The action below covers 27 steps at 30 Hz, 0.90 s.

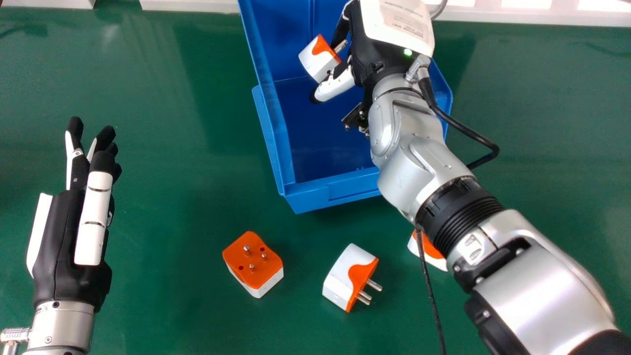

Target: Pick all objects and put in blue box

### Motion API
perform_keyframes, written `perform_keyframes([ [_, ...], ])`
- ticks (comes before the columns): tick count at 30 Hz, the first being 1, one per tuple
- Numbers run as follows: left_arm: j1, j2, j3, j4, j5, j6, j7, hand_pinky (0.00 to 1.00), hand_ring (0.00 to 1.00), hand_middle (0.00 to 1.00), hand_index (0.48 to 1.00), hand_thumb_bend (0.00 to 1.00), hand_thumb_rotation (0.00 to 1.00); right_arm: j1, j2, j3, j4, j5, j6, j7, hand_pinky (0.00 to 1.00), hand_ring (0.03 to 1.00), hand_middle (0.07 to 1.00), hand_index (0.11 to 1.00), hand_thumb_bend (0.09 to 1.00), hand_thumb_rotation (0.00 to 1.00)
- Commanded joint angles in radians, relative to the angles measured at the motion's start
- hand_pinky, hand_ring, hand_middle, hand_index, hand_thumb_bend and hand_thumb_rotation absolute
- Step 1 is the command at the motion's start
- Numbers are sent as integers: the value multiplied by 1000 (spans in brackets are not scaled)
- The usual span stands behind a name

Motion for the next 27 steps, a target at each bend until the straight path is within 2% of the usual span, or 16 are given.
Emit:
perform_keyframes([
  [1, 8, 0, 1, -32, 2, -12, 3, 984, 981, 977, 981, 583, 906, -42, -7, -3, 2, 21, -35, -15, 173, 256, 403, 528, 505, 10],
  [2, 9, -2, 0, -35, 7, -12, 8, 984, 982, 977, 980, 585, 902, -40, -11, -6, 3, 31, -53, -13, 194, 286, 412, 530, 506, 7],
  [6, 8, -5, -2, -38, 3, -8, 11, 977, 978, 973, 977, 587, 890, -29, -26, -13, -6, 69, -108, -9, 268, 365, 438, 528, 510, 7],
  [7, 6, -5, -3, -37, 3, -8, 12, 978, 978, 973, 977, 585, 890, -24, -29, -8, -17, 69, -109, -6, 290, 386, 466, 514, 506, 62],
  [8, 5, -5, -4, -35, 8, -10, 15, 982, 980, 974, 977, 585, 890, -20, -29, -5, -30, 72, -104, -1, 339, 445, 537, 577, 516, 203],
  [9, 5, -5, -5, -35, 14, -12, 17, 981, 979, 974, 977, 583, 895, -16, -30, -3, -43, 74, -99, 5, 388, 517, 630, 685, 537, 342],
  [11, 4, -4, -6, -35, 19, -15, 19, 981, 978, 975, 980, 579, 897, -7, -28, -8, -67, 86, -94, 11, 448, 613, 757, 814, 568, 471],
  [13, 2, -5, -7, -33, 23, -14, 22, 979, 978, 977, 981, 578, 898, 3, -28, -9, -92, 88, -87, 11, 496, 701, 879, 902, 612, 533],
  [16, -1, -11, -7, -35, 19, -9, 26, 975, 977, 974, 980, 586, 889, 16, -30, -3, -137, 82, -66, 22, 540, 779, 952, 954, 634, 568],
  [18, 0, -13, -9, -40, 23, -5, 31, 972, 973, 970, 975, 600, 879, 25, -32, 3, -175, 75, -45, 32, 560, 811, 971, 970, 627, 564],
  [21, 4, -12, -12, -43, 26, -11, 31, 969, 975, 973, 982, 600, 883, 43, -32, -2, -234, 81, -30, 43, 567, 827, 978, 966, 601, 494],
  [24, 10, -10, -15, -54, 20, -6, 25, 984, 980, 979, 988, 587, 889, 66, -37, 3, -295, 71, -10, 51, 574, 840, 982, 961, 577, 453],
  [27, 16, -11, -18, -61, 28, -7, 31, 990, 981, 982, 990, 579, 894, 94, -43, 9, -367, 61, 10, 62, 578, 836, 983, 959, 552, 446],
])
